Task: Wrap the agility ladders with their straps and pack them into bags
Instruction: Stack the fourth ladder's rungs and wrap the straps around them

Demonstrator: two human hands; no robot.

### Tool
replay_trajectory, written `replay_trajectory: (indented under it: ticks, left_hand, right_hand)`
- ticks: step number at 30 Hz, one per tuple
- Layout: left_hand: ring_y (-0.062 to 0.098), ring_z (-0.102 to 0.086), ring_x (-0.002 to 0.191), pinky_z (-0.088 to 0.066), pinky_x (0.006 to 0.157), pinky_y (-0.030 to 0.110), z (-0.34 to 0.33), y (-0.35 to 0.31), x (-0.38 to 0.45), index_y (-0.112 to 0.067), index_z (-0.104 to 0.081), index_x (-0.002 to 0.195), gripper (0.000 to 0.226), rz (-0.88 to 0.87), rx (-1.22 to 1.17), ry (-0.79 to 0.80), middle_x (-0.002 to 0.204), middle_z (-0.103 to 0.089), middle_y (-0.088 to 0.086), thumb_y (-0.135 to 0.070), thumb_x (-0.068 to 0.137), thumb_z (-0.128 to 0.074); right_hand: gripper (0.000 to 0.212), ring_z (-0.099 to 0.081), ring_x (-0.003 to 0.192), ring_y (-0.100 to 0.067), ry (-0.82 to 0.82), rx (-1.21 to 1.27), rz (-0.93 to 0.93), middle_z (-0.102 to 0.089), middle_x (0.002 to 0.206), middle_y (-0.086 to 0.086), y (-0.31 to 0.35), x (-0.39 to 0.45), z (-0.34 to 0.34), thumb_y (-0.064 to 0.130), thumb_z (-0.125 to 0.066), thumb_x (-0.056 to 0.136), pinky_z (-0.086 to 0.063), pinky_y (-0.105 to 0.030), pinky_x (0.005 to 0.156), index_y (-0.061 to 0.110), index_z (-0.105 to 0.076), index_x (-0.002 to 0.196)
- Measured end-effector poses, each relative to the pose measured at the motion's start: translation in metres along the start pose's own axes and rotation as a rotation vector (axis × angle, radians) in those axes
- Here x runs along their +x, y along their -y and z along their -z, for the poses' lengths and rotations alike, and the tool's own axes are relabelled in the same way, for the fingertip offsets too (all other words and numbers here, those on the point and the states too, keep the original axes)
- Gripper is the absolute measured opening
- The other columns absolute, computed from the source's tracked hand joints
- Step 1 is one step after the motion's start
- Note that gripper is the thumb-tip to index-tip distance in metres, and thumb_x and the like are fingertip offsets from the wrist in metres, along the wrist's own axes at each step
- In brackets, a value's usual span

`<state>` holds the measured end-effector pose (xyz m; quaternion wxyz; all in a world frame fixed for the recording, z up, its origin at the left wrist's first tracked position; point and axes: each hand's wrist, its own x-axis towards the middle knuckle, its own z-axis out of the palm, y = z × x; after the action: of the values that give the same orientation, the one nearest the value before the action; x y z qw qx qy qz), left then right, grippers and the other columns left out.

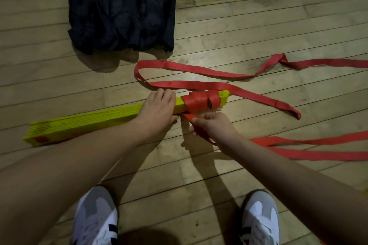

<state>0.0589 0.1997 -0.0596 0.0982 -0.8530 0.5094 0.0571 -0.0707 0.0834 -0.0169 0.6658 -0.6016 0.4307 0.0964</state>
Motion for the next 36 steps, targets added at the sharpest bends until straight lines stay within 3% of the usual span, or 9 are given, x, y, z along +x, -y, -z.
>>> replay_trajectory:
  ticks: [5,8,13,17,21,28,31,33,36]
  left_hand:
    - [0.037,-0.055,0.098,-0.049,0.082,0.043,-0.01,-0.004,-0.027,0.0,-0.056,0.123,0.061,-0.093,-0.038,-0.109,0.116,-0.055,0.021,-0.036,0.077,-0.071]
    - [0.04,-0.055,0.102,-0.048,0.085,0.045,-0.015,-0.01,-0.039,-0.005,-0.048,0.134,0.057,-0.107,-0.108,-0.05,0.12,-0.051,0.024,-0.031,0.086,-0.062]
    - [0.033,-0.05,0.115,-0.042,0.09,0.038,-0.001,-0.015,-0.042,-0.018,-0.01,0.152,0.065,-0.049,-0.049,0.123,0.129,-0.047,0.014,-0.02,0.096,-0.044]
    - [0.032,-0.055,0.108,-0.046,0.077,0.037,0.005,-0.008,-0.025,-0.014,-0.014,0.148,0.064,0.004,0.026,0.151,0.122,-0.052,0.013,-0.015,0.093,-0.047]
    - [0.031,-0.057,0.106,-0.037,0.064,0.033,0.006,0.001,-0.007,-0.012,-0.015,0.147,0.068,0.088,0.058,0.161,0.124,-0.052,0.015,-0.022,0.092,-0.053]
    - [0.041,-0.054,0.111,-0.046,0.086,0.043,0.005,-0.003,-0.014,-0.013,-0.034,0.135,0.05,0.005,0.037,0.153,0.14,-0.038,0.031,-0.032,0.093,-0.052]
    - [0.041,-0.062,0.08,-0.052,0.066,0.042,-0.003,-0.007,-0.03,-0.01,-0.061,0.11,0.057,-0.054,0.006,0.101,0.108,-0.06,0.03,-0.025,0.06,-0.083]
    - [0.038,-0.059,0.081,-0.051,0.067,0.041,-0.002,-0.006,-0.035,-0.015,-0.055,0.114,0.06,-0.068,-0.014,0.088,0.103,-0.058,0.02,-0.019,0.061,-0.082]
    - [0.035,-0.046,0.111,-0.043,0.087,0.042,0.003,-0.006,-0.032,-0.019,-0.025,0.142,0.063,0.017,-0.109,0.137,0.124,-0.044,0.014,-0.01,0.087,-0.054]
  right_hand:
    - [0.013,-0.06,0.064,-0.018,-0.016,0.004,-0.019,-0.069,0.076,-0.014,-0.012,-0.003,-0.003,0.002,-0.058,0.091,-0.049,-0.026,0.066,-0.008,-0.064,0.087]
    - [0.015,-0.057,0.06,-0.016,-0.021,-0.03,-0.032,-0.068,0.076,-0.015,-0.014,-0.007,-0.004,0.002,-0.059,0.09,-0.047,-0.022,0.059,-0.011,-0.066,0.086]
    - [0.018,-0.056,0.064,-0.019,-0.038,-0.072,-0.024,-0.068,0.079,-0.018,-0.018,-0.014,-0.005,0.001,-0.059,0.09,-0.047,-0.023,0.06,-0.016,-0.064,0.09]
    - [0.018,-0.057,0.053,-0.011,-0.028,-0.067,-0.022,-0.068,0.071,-0.011,-0.013,-0.015,-0.004,0.001,-0.06,0.09,-0.046,-0.017,0.05,-0.016,-0.065,0.092]
    - [0.016,-0.06,0.057,-0.016,0.017,-0.063,-0.007,-0.07,0.075,-0.018,-0.003,-0.01,0.0,0.006,-0.063,0.089,-0.048,-0.022,0.058,-0.001,-0.066,0.075]
    - [0.01,-0.059,0.058,-0.016,0.037,-0.009,-0.036,-0.069,0.078,-0.018,0.002,-0.008,0.0,0.002,-0.06,0.089,-0.05,-0.019,0.058,-0.004,-0.065,0.082]
    - [0.013,-0.058,0.056,-0.016,0.029,0.002,-0.048,-0.067,0.077,-0.018,-0.002,-0.009,-0.001,-0.002,-0.058,0.089,-0.049,-0.016,0.052,-0.002,-0.061,0.077]
    - [0.016,-0.057,0.055,-0.016,0.027,0.0,-0.048,-0.067,0.075,-0.016,-0.005,-0.009,0.0,-0.002,-0.058,0.09,-0.048,-0.017,0.052,0.001,-0.06,0.074]
    - [0.009,-0.059,0.056,-0.015,0.025,-0.003,-0.06,-0.068,0.073,-0.014,-0.008,-0.01,-0.001,-0.001,-0.058,0.09,-0.05,-0.017,0.054,-0.002,-0.062,0.082]
